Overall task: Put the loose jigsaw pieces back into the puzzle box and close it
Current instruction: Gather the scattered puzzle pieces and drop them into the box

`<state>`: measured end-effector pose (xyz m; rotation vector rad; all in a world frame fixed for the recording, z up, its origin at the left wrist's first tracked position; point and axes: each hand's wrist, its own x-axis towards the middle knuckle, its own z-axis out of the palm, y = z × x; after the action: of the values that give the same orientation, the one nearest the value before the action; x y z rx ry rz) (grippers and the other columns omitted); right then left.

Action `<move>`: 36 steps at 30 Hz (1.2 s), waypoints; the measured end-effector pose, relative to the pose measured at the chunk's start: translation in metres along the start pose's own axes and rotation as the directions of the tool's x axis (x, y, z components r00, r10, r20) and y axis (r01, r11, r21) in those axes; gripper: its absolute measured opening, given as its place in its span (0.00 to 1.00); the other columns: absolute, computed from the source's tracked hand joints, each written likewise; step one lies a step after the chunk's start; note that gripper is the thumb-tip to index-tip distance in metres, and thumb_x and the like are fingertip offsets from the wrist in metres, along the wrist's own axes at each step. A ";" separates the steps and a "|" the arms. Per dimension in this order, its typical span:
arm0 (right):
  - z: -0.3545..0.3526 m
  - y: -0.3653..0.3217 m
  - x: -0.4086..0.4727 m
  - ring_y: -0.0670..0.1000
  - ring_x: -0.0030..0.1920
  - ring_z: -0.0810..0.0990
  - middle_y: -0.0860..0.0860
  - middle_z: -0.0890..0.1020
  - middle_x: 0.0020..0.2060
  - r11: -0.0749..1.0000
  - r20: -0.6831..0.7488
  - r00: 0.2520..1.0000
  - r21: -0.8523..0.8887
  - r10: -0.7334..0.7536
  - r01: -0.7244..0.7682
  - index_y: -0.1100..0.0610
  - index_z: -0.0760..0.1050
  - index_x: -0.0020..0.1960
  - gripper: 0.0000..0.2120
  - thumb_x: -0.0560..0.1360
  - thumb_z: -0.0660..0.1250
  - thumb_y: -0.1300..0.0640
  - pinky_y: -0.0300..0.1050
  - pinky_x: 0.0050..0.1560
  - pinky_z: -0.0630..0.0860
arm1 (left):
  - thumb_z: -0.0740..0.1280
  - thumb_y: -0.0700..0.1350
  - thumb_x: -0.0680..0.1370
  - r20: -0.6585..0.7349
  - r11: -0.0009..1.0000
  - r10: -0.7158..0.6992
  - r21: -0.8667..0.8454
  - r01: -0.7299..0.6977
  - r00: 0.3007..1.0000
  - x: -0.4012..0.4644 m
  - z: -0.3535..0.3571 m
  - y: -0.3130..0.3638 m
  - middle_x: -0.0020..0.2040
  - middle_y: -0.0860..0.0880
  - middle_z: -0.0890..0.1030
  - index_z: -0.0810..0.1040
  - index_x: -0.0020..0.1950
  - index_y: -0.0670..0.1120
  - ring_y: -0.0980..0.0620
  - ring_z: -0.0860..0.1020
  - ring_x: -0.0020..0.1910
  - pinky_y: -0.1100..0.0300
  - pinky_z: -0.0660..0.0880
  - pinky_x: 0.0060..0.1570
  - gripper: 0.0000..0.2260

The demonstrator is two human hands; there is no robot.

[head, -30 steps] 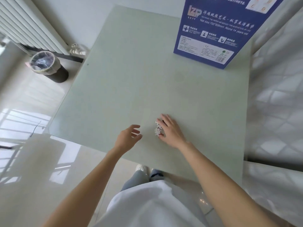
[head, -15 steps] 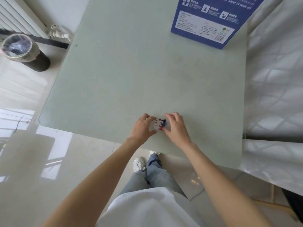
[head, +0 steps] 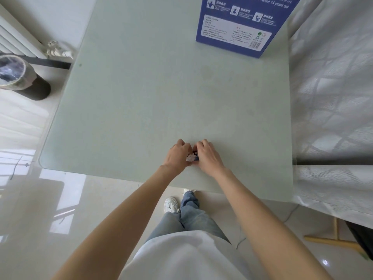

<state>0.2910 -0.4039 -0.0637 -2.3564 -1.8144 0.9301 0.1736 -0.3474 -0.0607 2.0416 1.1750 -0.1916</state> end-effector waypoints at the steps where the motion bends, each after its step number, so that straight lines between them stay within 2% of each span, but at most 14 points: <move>1: 0.000 0.000 0.001 0.57 0.57 0.69 0.57 0.70 0.57 1.000 0.007 1.000 -0.008 0.004 -0.004 0.60 0.68 0.59 0.20 0.72 0.71 0.57 0.48 0.51 0.70 | 0.74 0.45 0.70 0.002 1.000 0.001 0.005 -0.001 1.000 0.000 0.000 0.000 0.56 0.42 0.72 0.75 0.56 0.41 0.42 0.76 0.51 0.56 0.70 0.52 0.18; 5: 0.002 -0.001 0.002 0.58 0.56 0.70 0.56 0.70 0.55 1.000 -0.015 1.000 0.013 0.002 -0.002 0.60 0.68 0.57 0.18 0.71 0.71 0.59 0.49 0.50 0.71 | 0.75 0.44 0.69 -0.023 0.999 -0.006 -0.035 0.005 1.000 0.000 0.000 0.000 0.53 0.42 0.76 0.74 0.54 0.41 0.42 0.78 0.50 0.53 0.72 0.52 0.17; 10: -0.002 -0.002 -0.001 0.59 0.50 0.75 0.58 0.76 0.51 0.996 -0.003 0.999 0.085 -0.036 0.036 0.61 0.67 0.54 0.16 0.71 0.70 0.62 0.49 0.45 0.70 | 0.75 0.43 0.69 0.007 0.997 -0.019 -0.074 0.020 1.000 0.000 -0.004 -0.002 0.50 0.45 0.80 0.73 0.55 0.41 0.45 0.78 0.49 0.59 0.71 0.48 0.18; 13: -0.004 0.000 -0.003 0.60 0.44 0.78 0.58 0.79 0.46 0.991 0.002 0.999 0.123 -0.050 0.050 0.59 0.67 0.52 0.15 0.70 0.70 0.61 0.51 0.41 0.73 | 0.74 0.45 0.69 0.054 1.000 -0.003 -0.014 0.003 0.999 0.003 -0.009 -0.006 0.49 0.46 0.80 0.76 0.53 0.43 0.45 0.78 0.47 0.60 0.68 0.43 0.16; 17: -0.006 0.006 -0.003 0.57 0.43 0.78 0.54 0.81 0.45 0.978 -0.010 0.997 0.194 -0.072 0.072 0.58 0.72 0.49 0.13 0.68 0.72 0.60 0.51 0.42 0.74 | 0.73 0.49 0.71 0.066 0.999 0.024 0.035 -0.027 0.998 0.004 -0.013 -0.009 0.47 0.45 0.80 0.79 0.50 0.44 0.44 0.77 0.46 0.59 0.65 0.39 0.12; 21: -0.009 0.013 -0.005 0.53 0.40 0.77 0.50 0.81 0.39 0.959 -0.045 0.997 0.273 -0.062 0.071 0.57 0.78 0.44 0.08 0.67 0.73 0.60 0.45 0.39 0.72 | 0.72 0.52 0.71 0.031 1.000 0.016 0.007 -0.016 0.999 0.003 -0.011 -0.012 0.46 0.46 0.80 0.80 0.49 0.45 0.44 0.77 0.45 0.59 0.66 0.39 0.13; 23: -0.010 0.017 -0.007 0.49 0.37 0.74 0.47 0.78 0.36 0.951 -0.108 0.994 0.303 -0.030 0.062 0.57 0.80 0.43 0.05 0.67 0.73 0.60 0.43 0.38 0.68 | 0.73 0.52 0.71 0.007 0.999 -0.001 -0.034 0.001 1.000 0.002 -0.012 -0.013 0.45 0.47 0.79 0.80 0.49 0.46 0.45 0.77 0.45 0.58 0.68 0.40 0.12; 26: -0.013 0.028 -0.017 0.49 0.35 0.73 0.50 0.80 0.35 0.927 -0.190 0.978 0.375 0.086 -0.008 0.58 0.80 0.42 0.04 0.68 0.73 0.59 0.42 0.37 0.67 | 0.73 0.50 0.71 -0.034 0.994 -0.019 -0.108 0.015 0.999 -0.004 -0.014 -0.018 0.47 0.49 0.77 0.81 0.49 0.46 0.48 0.77 0.44 0.59 0.70 0.42 0.12; 29: -0.009 0.035 -0.035 0.49 0.35 0.74 0.50 0.80 0.35 0.921 -0.169 0.972 0.379 0.164 -0.089 0.57 0.80 0.42 0.05 0.69 0.73 0.57 0.42 0.36 0.66 | 0.73 0.48 0.71 -0.048 0.987 -0.049 -0.154 0.041 0.998 -0.010 -0.014 -0.020 0.42 0.47 0.79 0.81 0.46 0.44 0.48 0.77 0.40 0.59 0.69 0.39 0.09; 32: 0.003 0.027 -0.046 0.52 0.39 0.77 0.50 0.83 0.39 0.928 -0.108 0.974 0.338 0.201 -0.155 0.55 0.79 0.45 0.07 0.68 0.73 0.55 0.44 0.39 0.72 | 0.73 0.48 0.71 -0.010 0.991 -0.045 -0.127 0.043 0.999 -0.011 -0.011 -0.007 0.35 0.44 0.78 0.80 0.43 0.41 0.45 0.71 0.35 0.58 0.64 0.34 0.10; 36: 0.013 0.016 -0.048 0.55 0.45 0.80 0.50 0.83 0.44 0.934 -0.107 0.966 0.299 0.234 -0.194 0.54 0.75 0.50 0.10 0.69 0.72 0.56 0.46 0.42 0.74 | 0.74 0.47 0.70 0.015 0.995 -0.017 -0.102 0.018 1.000 -0.003 -0.006 0.004 0.41 0.43 0.81 0.81 0.51 0.46 0.44 0.77 0.40 0.61 0.66 0.38 0.12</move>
<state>0.2920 -0.4563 -0.0592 -2.3952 -1.2917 0.9442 0.1738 -0.3465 -0.0526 1.9385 1.1705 -0.1511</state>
